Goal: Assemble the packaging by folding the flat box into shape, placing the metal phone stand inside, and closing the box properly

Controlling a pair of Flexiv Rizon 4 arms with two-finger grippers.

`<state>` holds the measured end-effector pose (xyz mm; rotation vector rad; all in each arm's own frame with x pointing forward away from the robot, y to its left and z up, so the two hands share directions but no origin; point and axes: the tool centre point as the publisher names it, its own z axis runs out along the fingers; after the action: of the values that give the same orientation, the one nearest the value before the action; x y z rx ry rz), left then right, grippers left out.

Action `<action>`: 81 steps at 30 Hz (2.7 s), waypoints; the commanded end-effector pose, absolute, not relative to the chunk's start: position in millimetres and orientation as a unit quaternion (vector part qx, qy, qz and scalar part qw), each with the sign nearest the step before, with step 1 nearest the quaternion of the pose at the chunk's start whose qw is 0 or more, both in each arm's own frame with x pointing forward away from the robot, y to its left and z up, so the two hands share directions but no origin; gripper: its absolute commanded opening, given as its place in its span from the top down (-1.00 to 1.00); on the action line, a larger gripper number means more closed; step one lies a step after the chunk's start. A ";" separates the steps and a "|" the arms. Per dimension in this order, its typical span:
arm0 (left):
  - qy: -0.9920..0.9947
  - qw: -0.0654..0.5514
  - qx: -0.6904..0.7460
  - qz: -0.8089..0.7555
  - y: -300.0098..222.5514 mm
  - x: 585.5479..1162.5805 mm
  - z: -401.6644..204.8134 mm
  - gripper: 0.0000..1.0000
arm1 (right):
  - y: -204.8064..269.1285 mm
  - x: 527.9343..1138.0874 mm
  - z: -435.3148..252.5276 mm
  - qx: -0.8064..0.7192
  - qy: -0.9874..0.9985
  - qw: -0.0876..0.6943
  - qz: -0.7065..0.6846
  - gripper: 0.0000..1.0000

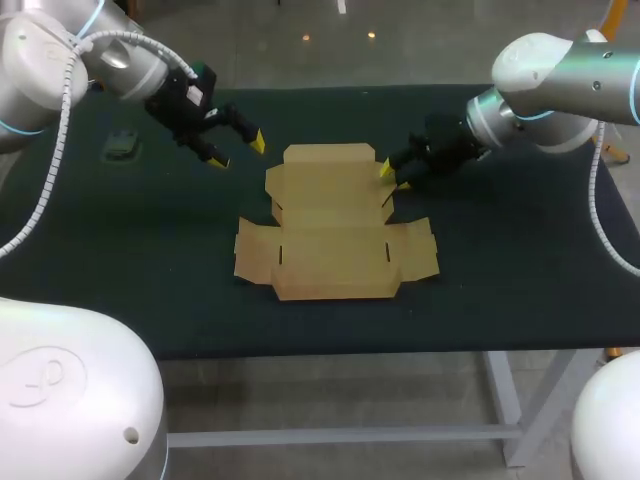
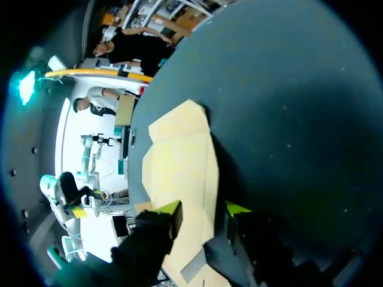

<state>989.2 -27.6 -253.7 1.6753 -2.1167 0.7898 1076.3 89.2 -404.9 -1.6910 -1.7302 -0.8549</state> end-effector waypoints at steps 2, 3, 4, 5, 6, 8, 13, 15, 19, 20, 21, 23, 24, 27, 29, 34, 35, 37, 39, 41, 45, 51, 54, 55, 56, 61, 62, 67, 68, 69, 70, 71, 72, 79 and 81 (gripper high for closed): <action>-0.741 0.165 0.588 0.278 -24.9 987.9 -254.4 -1.00 | 94.8 1083.6 -412.2 -0.625 -0.650 0.296 -0.315 0.15; -0.741 0.165 0.589 0.278 -24.6 987.7 -254.5 -1.00 | 95.8 1083.8 -413.2 -0.625 -0.650 0.295 -0.316 0.15; -0.741 0.165 0.589 0.278 -24.2 987.3 -254.5 -1.00 | 96.4 1083.8 -413.6 -0.624 -0.650 0.295 -0.316 0.15; -0.741 0.165 0.589 0.278 -24.1 987.2 -254.6 -1.00 | 96.9 1083.8 -414.0 -0.624 -0.651 0.295 -0.317 0.15; -0.741 0.165 0.589 0.278 -23.8 986.9 -254.7 -1.00 | 97.6 1084.4 -414.8 -0.624 -0.650 0.294 -0.319 0.18; -0.741 0.165 0.589 0.278 -23.6 986.7 -254.8 -1.00 | 98.4 1085.2 -416.0 -0.624 -0.648 0.294 -0.323 0.21; -0.741 0.168 0.587 0.279 -23.1 985.9 -255.5 -1.00 | 102.0 1085.7 -418.9 -0.623 -0.643 0.291 -0.337 0.36; -0.741 0.171 0.585 0.281 -22.9 985.8 -256.0 -1.00 | 102.8 1085.2 -419.3 -0.622 -0.642 0.287 -0.345 0.46; -0.743 0.182 0.577 0.286 -22.4 985.5 -257.4 -1.00 | 103.6 1082.3 -414.7 -0.613 -0.641 0.278 -0.369 0.87; -0.743 0.185 0.576 0.287 -22.4 985.5 -258.0 -1.00 | 103.6 1081.6 -412.6 -0.611 -0.640 0.274 -0.377 1.00; -0.743 0.188 0.574 0.290 -22.4 985.6 -258.8 -1.00 | 103.5 1081.1 -410.4 -0.608 -0.639 0.271 -0.385 1.00; -0.743 0.198 0.567 0.296 -22.9 986.5 -260.8 -1.00 | 102.2 1080.7 -406.1 -0.604 -0.638 0.263 -0.399 1.00; -0.743 0.201 0.564 0.299 -23.3 987.3 -261.9 -1.00 | 102.6 1079.4 -403.0 -0.601 -0.637 0.260 -0.406 1.00; -0.742 0.209 0.558 0.307 -24.4 989.0 -264.4 -1.00 | 102.4 1077.0 -394.7 -0.593 -0.636 0.253 -0.424 1.00; -0.743 0.212 0.552 0.315 -24.8 990.0 -265.1 -1.00 | 102.0 1076.3 -389.8 -0.589 -0.636 0.250 -0.432 1.00; -0.744 0.214 0.535 0.338 -25.9 993.6 -265.3 -1.00 | 102.2 1073.4 -377.8 -0.578 -0.632 0.246 -0.453 1.00; -0.745 0.214 0.531 0.342 -26.6 994.7 -265.8 -1.00 | 101.9 1072.9 -375.5 -0.575 -0.631 0.245 -0.459 1.00; -0.750 0.212 0.519 0.351 -28.1 996.1 -266.3 -1.00 | 101.5 1072.3 -371.2 -0.570 -0.629 0.246 -0.467 1.00; -0.750 0.212 0.519 0.351 -28.1 996.1 -266.3 -1.00 | 101.2 1070.4 -366.3 -0.566 -0.625 0.247 -0.477 1.00; -0.750 0.212 0.519 0.351 -28.1 996.1 -266.3 -1.00 | 99.6 1068.9 -361.2 -0.561 -0.614 0.254 -0.494 1.00; -0.750 0.212 0.519 0.351 -28.1 996.1 -266.3 -1.00 | 98.2 1068.6 -357.9 -0.557 -0.609 0.258 -0.502 1.00; -0.750 0.212 0.519 0.351 -28.1 996.1 -266.3 -1.00 | 98.2 1068.6 -357.9 -0.557 -0.609 0.258 -0.502 1.00; -0.750 0.212 0.519 0.351 -28.1 996.1 -266.3 -1.00 | 98.2 1068.6 -357.9 -0.557 -0.609 0.258 -0.502 1.00; -0.750 0.212 0.519 0.351 -28.1 996.1 -266.3 -1.00 | 98.2 1068.6 -357.9 -0.557 -0.609 0.258 -0.502 1.00; -0.750 0.212 0.519 0.351 -28.1 996.1 -266.3 -1.00 | 98.2 1068.6 -357.9 -0.557 -0.609 0.258 -0.502 1.00; -0.741 0.201 0.502 0.397 -27.2 1005.0 -268.8 -1.00 | 103.1 1069.3 -352.2 -0.537 -0.611 0.248 -0.526 1.00; -0.742 0.200 0.492 0.409 -23.7 1007.7 -267.8 -1.00 | 104.1 1068.6 -348.5 -0.529 -0.613 0.243 -0.535 1.00; -0.743 0.185 0.474 0.435 -14.8 1014.5 -265.0 -1.00 | 102.8 1066.6 -331.5 -0.503 -0.616 0.223 -0.563 1.00; -0.745 0.184 0.467 0.439 -13.3 1016.5 -264.7 -1.00 | 101.6 1066.1 -327.4 -0.499 -0.616 0.215 -0.570 1.00; -0.745 0.180 0.465 0.443 -12.5 1017.9 -264.6 -1.00 | 100.7 1066.1 -324.8 -0.496 -0.617 0.213 -0.573 1.00; -0.748 0.177 0.459 0.445 -11.8 1019.5 -264.2 -1.00 | 100.3 1066.1 -322.4 -0.494 -0.618 0.208 -0.575 1.00; -0.749 0.174 0.454 0.449 -11.7 1021.6 -263.5 -1.00 | 99.8 1066.0 -320.4 -0.492 -0.618 0.204 -0.578 1.00; -0.751 0.170 0.450 0.452 -11.7 1023.3 -262.7 -1.00 | 99.8 1066.1 -318.2 -0.491 -0.619 0.203 -0.578 1.00; -0.779 0.131 0.411 0.454 -22.8 1041.7 -257.4 -1.00 | 102.3 1067.5 -305.8 -0.471 -0.625 0.192 -0.592 1.00; -0.785 0.122 0.400 0.458 -26.0 1046.4 -255.9 -1.00 | 102.9 1067.9 -303.2 -0.467 -0.626 0.191 -0.595 1.00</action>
<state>1038.8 -21.0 -257.0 1.1794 -2.2803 1.3466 1068.0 103.6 -304.5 -1.3182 -1.7601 -1.6650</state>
